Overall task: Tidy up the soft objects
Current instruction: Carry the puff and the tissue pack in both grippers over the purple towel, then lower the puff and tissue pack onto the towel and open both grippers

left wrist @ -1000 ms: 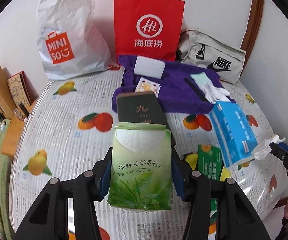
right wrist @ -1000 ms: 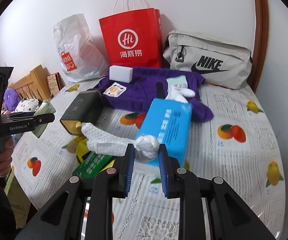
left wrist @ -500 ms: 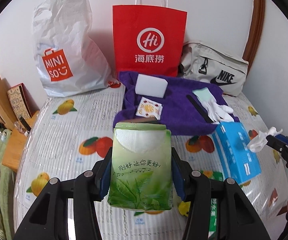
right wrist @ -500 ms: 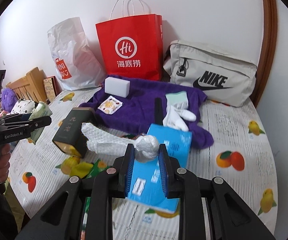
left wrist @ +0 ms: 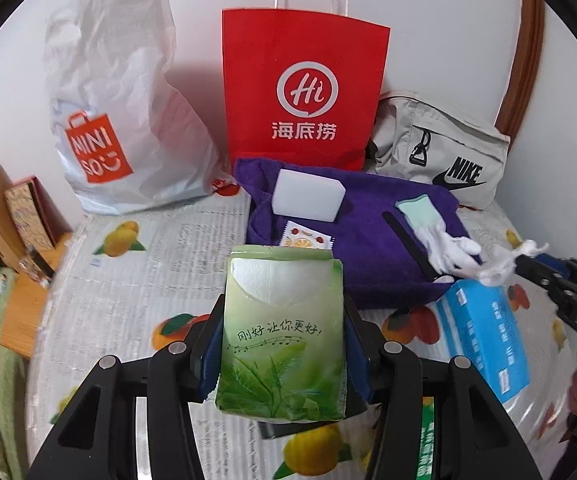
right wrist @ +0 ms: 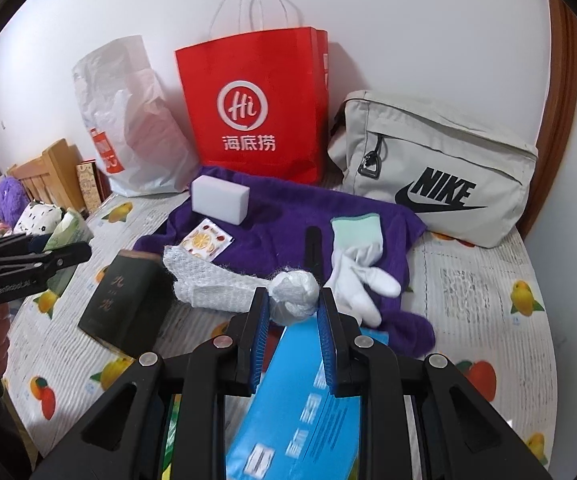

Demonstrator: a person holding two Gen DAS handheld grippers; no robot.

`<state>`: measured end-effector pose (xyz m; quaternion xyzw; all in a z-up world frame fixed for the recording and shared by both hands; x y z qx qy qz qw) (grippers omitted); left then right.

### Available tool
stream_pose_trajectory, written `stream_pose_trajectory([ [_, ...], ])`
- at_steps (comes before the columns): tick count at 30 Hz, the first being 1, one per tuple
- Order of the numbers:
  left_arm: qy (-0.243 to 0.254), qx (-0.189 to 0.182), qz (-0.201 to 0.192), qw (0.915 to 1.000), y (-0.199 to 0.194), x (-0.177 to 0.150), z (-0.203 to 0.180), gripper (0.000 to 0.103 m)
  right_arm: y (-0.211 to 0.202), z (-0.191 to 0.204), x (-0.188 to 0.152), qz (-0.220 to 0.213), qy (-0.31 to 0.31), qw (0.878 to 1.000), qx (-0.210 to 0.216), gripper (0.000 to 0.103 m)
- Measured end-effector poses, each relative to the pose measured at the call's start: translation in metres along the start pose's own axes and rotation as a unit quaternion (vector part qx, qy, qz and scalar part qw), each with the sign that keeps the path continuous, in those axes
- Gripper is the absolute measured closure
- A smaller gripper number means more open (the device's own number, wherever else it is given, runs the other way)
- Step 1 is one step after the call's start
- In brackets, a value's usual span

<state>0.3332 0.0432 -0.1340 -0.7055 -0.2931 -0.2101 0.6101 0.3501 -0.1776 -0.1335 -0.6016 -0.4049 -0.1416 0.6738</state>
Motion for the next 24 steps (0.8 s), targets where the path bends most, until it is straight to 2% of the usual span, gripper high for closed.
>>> stream_pose_trajectory([
  [2, -0.013, -0.019, 0.013, 0.9996, 0.007, 0.002, 0.001, 0.054, 0.011, -0.006, 0.004, 0.007, 0.005, 1.000, -0.007, 0.079],
  [6, -0.026, -0.029, 0.027, 0.9989, 0.020, 0.008, 0.003, 0.054, 0.039, -0.017, 0.009, 0.028, 0.006, 0.999, -0.024, 0.079],
  [14, -0.043, -0.073, 0.063, 0.9944, 0.051, 0.027, -0.009, 0.054, 0.094, -0.014, 0.013, 0.072, 0.009, 0.997, -0.004, 0.079],
  [24, -0.054, -0.071, 0.121, 0.9886, 0.114, 0.038, -0.025, 0.054, 0.129, -0.015, 0.001, 0.122, 0.007, 0.993, -0.002, 0.079],
])
Point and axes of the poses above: each gripper's, at about its wrist camera, not at the fingertips, and y roughly the way its jaws point, z to its left, x to its top, the point moved 10 cm from there along y, roughly the way its jaws point, and after that the axes turned 7 degrees about -y, right-handed, at the moved point
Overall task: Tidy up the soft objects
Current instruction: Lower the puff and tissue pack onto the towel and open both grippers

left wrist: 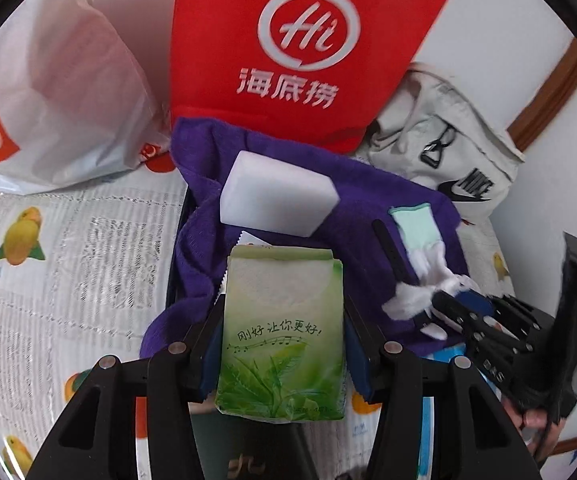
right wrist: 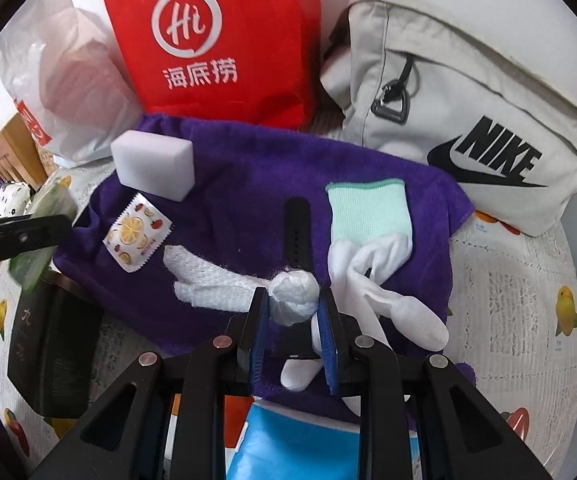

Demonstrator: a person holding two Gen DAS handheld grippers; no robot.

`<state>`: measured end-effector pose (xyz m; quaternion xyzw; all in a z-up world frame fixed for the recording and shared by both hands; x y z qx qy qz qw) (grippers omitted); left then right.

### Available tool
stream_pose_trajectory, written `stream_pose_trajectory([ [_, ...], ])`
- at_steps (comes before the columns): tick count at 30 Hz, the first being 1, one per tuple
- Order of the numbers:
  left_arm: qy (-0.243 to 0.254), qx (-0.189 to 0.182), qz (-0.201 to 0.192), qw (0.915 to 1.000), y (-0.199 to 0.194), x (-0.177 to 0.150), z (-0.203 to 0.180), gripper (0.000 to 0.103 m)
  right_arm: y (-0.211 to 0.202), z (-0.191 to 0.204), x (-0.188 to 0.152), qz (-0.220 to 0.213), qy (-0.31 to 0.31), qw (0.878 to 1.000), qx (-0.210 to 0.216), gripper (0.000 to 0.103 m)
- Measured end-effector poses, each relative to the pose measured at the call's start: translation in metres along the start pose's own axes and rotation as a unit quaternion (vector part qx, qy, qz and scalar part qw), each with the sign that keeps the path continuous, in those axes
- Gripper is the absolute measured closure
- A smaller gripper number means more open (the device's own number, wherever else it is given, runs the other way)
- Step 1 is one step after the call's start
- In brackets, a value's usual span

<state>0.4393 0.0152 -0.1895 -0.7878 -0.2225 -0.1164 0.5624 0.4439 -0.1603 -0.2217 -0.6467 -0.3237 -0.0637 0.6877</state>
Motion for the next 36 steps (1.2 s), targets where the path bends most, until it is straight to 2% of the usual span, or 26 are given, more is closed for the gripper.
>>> stream_pose_trajectory([
  [12, 0.008, 0.023, 0.029, 0.9993, 0.049, 0.011, -0.009, 0.053, 0.013, -0.008, -0.004, 0.014, 0.004, 1.000, 0.001, 0.075],
  [16, 0.007, 0.019, 0.041, 0.9990, 0.058, 0.009, -0.010, 0.051, 0.012, -0.007, -0.003, 0.009, 0.000, 1.000, 0.004, 0.054],
  [19, 0.003, 0.016, 0.044, 0.9989, 0.058, 0.008, -0.010, 0.041, 0.008, -0.005, -0.001, 0.000, -0.005, 1.000, 0.008, 0.046],
  [21, 0.003, 0.015, 0.035, 0.9993, 0.053, 0.009, -0.009, 0.038, 0.005, -0.004, -0.001, -0.002, -0.005, 1.000, 0.008, 0.045],
  [25, -0.003, 0.018, 0.025, 0.9995, 0.037, 0.009, -0.004, 0.037, -0.009, -0.006, -0.003, -0.009, -0.002, 1.000, 0.003, 0.045],
  [30, 0.002, 0.026, 0.003, 0.9997, 0.009, 0.002, 0.000, 0.037, -0.036, -0.003, -0.009, -0.031, 0.012, 0.999, 0.017, 0.045],
  [36, 0.007, 0.016, -0.064, 0.9978, -0.038, -0.012, -0.002, 0.037, -0.071, 0.011, -0.027, -0.054, 0.014, 0.998, 0.028, 0.045],
])
Point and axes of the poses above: each gripper's, at about its wrist camera, not at the fingertips, and y roughly the way its jaws point, z to its left, x to its top, the point moved 10 cm from there along y, roughly the way its jaws point, and after that the axes turned 7 degrees about -y, right-handed, at the moved point
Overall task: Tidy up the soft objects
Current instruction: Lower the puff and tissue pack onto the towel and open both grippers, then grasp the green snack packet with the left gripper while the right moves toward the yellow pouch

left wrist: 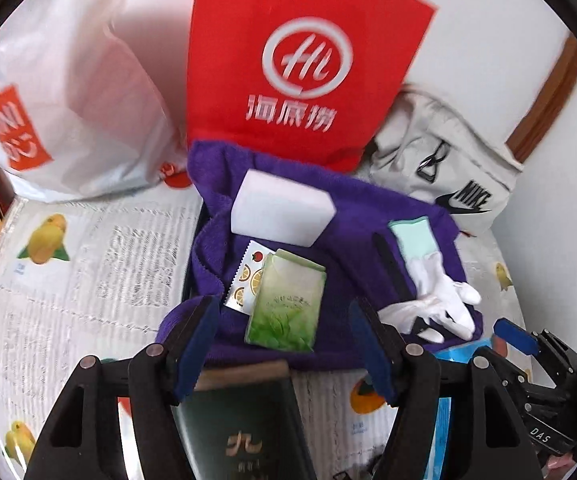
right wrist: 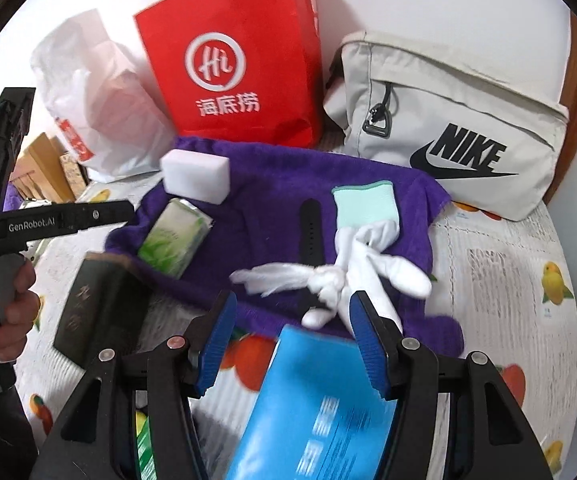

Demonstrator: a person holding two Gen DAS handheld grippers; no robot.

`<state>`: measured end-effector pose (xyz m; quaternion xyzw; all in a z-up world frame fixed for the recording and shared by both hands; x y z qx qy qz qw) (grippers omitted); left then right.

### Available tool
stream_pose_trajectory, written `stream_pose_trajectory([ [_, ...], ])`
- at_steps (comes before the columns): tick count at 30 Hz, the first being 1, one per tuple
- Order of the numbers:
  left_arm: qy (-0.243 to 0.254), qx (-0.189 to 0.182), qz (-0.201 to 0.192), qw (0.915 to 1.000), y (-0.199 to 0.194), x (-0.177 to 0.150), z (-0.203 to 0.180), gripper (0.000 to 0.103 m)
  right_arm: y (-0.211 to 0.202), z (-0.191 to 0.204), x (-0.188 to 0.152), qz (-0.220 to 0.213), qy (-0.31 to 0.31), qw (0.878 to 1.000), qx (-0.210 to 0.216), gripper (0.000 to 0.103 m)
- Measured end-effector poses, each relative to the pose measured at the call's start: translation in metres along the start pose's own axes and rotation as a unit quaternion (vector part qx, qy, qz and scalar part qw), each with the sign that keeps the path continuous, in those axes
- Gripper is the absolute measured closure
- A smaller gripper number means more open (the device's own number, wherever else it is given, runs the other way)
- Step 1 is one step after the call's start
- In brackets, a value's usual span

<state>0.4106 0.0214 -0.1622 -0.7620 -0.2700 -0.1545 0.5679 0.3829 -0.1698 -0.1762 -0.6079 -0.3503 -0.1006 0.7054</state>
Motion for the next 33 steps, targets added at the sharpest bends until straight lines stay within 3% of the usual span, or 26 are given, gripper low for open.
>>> stream_pose_trajectory([
  [8, 0.038, 0.014, 0.016, 0.9990, -0.034, -0.048, -0.011, 0.037, -0.047, 0.016, -0.032, -0.018, 0.004, 1.000, 0.008, 0.045],
  [17, 0.081, -0.018, 0.036, 0.9959, -0.068, -0.128, -0.036, 0.037, -0.091, 0.023, -0.073, -0.042, 0.020, 0.999, 0.007, 0.045],
  [26, 0.153, -0.040, 0.051, 0.9862, -0.061, -0.195, -0.067, 0.037, -0.106, 0.013, -0.131, -0.035, 0.055, 0.998, -0.005, 0.045],
  [33, 0.168, -0.024, 0.052, 0.9842, -0.041, -0.208, -0.073, 0.038, -0.104, 0.005, -0.165, -0.030, 0.071, 0.997, -0.012, 0.045],
])
Point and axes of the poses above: each gripper's, at about its wrist camera, not at the fingertips, and y roughly the way its jaws point, z to its left, x to its top, the point moved 10 cm from there along y, roughly the way its jaws point, and after that the axes turned 7 degrees about -y, right-handed, at the moved point
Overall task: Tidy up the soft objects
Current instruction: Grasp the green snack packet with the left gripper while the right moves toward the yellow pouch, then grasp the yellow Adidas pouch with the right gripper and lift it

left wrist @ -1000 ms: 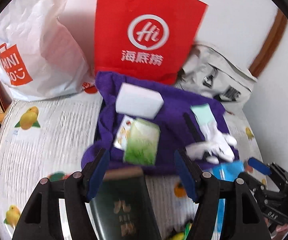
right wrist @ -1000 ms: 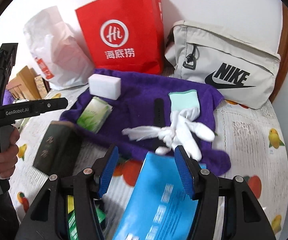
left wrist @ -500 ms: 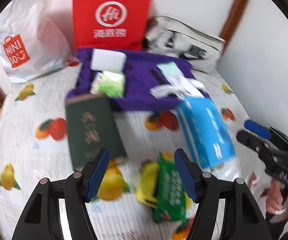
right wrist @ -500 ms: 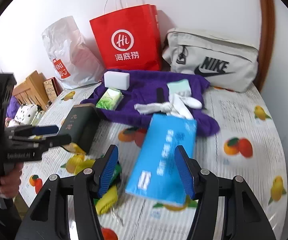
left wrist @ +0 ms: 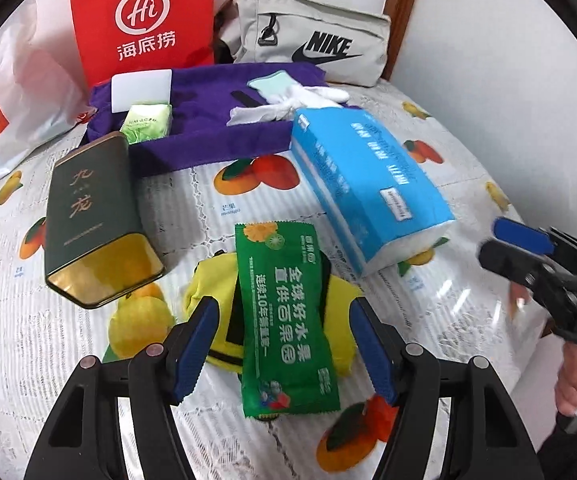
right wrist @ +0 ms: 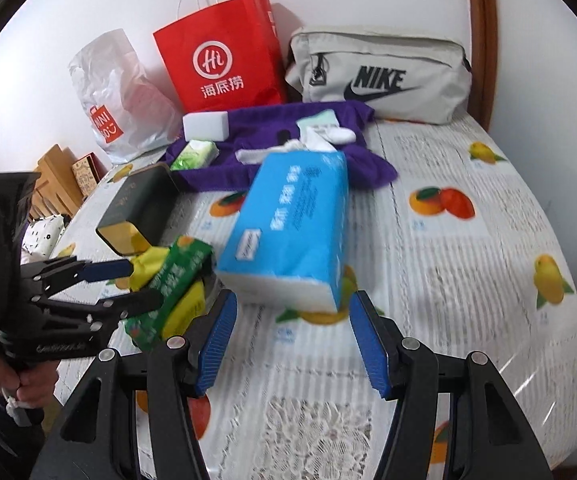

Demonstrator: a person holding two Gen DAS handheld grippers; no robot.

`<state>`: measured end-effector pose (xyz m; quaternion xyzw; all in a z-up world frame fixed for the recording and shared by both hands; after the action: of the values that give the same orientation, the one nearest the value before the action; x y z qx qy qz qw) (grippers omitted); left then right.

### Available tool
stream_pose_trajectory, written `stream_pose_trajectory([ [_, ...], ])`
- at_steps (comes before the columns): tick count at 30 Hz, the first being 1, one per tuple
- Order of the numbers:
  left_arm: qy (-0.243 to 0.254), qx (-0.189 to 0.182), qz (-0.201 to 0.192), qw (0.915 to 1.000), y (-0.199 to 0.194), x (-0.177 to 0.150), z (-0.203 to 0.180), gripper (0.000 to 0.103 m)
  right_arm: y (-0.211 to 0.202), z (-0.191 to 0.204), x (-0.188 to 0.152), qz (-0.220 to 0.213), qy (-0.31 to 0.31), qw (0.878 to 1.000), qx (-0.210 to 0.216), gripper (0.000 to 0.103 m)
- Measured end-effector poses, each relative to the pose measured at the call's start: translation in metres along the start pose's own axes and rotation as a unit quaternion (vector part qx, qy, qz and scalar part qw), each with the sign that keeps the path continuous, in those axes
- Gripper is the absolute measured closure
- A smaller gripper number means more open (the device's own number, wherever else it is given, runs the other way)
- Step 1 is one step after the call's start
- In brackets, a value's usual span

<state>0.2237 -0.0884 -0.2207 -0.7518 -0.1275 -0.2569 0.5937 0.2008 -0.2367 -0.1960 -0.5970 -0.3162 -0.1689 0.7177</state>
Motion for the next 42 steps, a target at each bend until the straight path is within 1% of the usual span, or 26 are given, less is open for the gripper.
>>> stream_pose_trajectory([
  [4, 0.008, 0.018, 0.012, 0.9997, 0.018, -0.001, 0.001, 0.038, 0.004, -0.007, -0.014, 0.007, 0.006, 1.000, -0.006, 0.045],
  [7, 0.008, 0.016, 0.010, 0.9998, 0.022, -0.002, 0.002, 0.038, 0.007, -0.011, -0.024, 0.014, 0.013, 1.000, -0.008, 0.045],
  [10, 0.011, 0.020, 0.018, 0.9996, 0.028, -0.002, 0.001, 0.037, 0.009, -0.014, -0.029, 0.017, 0.019, 1.000, -0.005, 0.045],
  [13, 0.014, 0.019, 0.012, 0.9996, 0.030, -0.001, 0.000, 0.038, 0.011, -0.012, -0.031, 0.016, 0.020, 1.000, -0.001, 0.045],
  [14, 0.014, 0.018, 0.008, 0.9997, 0.029, -0.001, 0.000, 0.049, 0.011, -0.012, -0.032, 0.016, 0.018, 1.000, 0.000, 0.045],
  [16, 0.014, 0.014, 0.005, 0.9998, 0.028, 0.000, 0.000, 0.056, 0.010, -0.010, -0.032, 0.016, 0.015, 1.000, -0.001, 0.045],
  [17, 0.014, -0.010, 0.011, 0.9998, 0.027, -0.002, -0.005, 0.078, 0.009, -0.009, -0.033, 0.015, 0.015, 1.000, -0.001, 0.045],
  [18, 0.006, -0.024, 0.015, 0.9996, 0.025, -0.003, -0.007, 0.079, 0.008, -0.009, -0.033, 0.014, 0.015, 1.000, -0.001, 0.045],
  [19, 0.001, -0.021, 0.011, 0.9997, 0.022, -0.003, -0.006, 0.079, 0.007, -0.009, -0.033, 0.013, 0.015, 1.000, -0.001, 0.045],
  [21, 0.016, -0.009, 0.004, 0.9998, 0.020, -0.002, -0.008, 0.077, 0.005, -0.009, -0.033, 0.012, 0.016, 1.000, -0.003, 0.045],
  [22, 0.018, -0.003, 0.007, 0.9998, 0.022, -0.004, -0.008, 0.076, 0.004, -0.009, -0.034, 0.011, 0.017, 1.000, -0.003, 0.045],
  [24, 0.017, -0.002, 0.012, 0.9998, 0.027, -0.006, -0.007, 0.073, 0.004, -0.008, -0.034, 0.011, 0.017, 1.000, -0.002, 0.045],
  [27, 0.012, -0.003, 0.006, 0.9999, 0.028, -0.005, -0.006, 0.072, 0.003, -0.006, -0.035, 0.012, 0.012, 1.000, -0.002, 0.045],
  [28, 0.010, -0.005, 0.005, 0.9999, 0.028, -0.005, -0.006, 0.072, 0.003, -0.005, -0.036, 0.013, 0.011, 1.000, -0.003, 0.045],
  [29, 0.011, -0.011, 0.004, 0.9999, 0.027, -0.005, -0.007, 0.076, 0.004, -0.004, -0.036, 0.014, 0.011, 1.000, -0.003, 0.045],
  [30, 0.013, -0.014, 0.003, 0.9998, 0.026, -0.005, -0.008, 0.078, 0.004, -0.004, -0.037, 0.016, 0.010, 1.000, -0.003, 0.045],
  [33, 0.020, -0.017, -0.010, 0.9996, 0.018, -0.003, -0.009, 0.081, 0.004, 0.000, -0.038, 0.018, 0.008, 1.000, -0.003, 0.045],
  [35, 0.019, -0.027, -0.019, 0.9993, 0.009, 0.000, -0.011, 0.081, 0.003, 0.004, -0.037, 0.018, 0.003, 1.000, -0.002, 0.045],
  [38, 0.004, -0.052, -0.025, 0.9983, -0.005, 0.005, -0.011, 0.081, 0.001, 0.011, -0.036, 0.017, -0.006, 1.000, 0.000, 0.045],
  [39, -0.001, -0.055, -0.029, 0.9981, -0.009, 0.007, -0.009, 0.081, 0.001, 0.013, -0.035, 0.017, -0.009, 1.000, -0.001, 0.045],
  [40, -0.003, -0.054, -0.032, 0.9980, -0.014, 0.008, -0.007, 0.081, 0.001, 0.016, -0.035, 0.018, -0.011, 1.000, -0.001, 0.045],
  [42, -0.003, -0.040, -0.035, 0.9986, -0.021, 0.010, 0.001, 0.081, 0.002, 0.022, -0.035, 0.020, -0.016, 1.000, 0.005, 0.045],
])
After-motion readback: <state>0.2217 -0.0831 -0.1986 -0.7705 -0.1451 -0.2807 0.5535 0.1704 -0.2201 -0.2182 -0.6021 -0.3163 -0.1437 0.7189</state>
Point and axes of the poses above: each gripper's, at about its wrist camera, not at the fingertips, and y roughly the way its jaws point, z to its left, x to its top, the point moved 10 cm from there along y, roughly the way its jaws point, and after that the axes turned 7 degrees about -y, right-handed, at the moved point
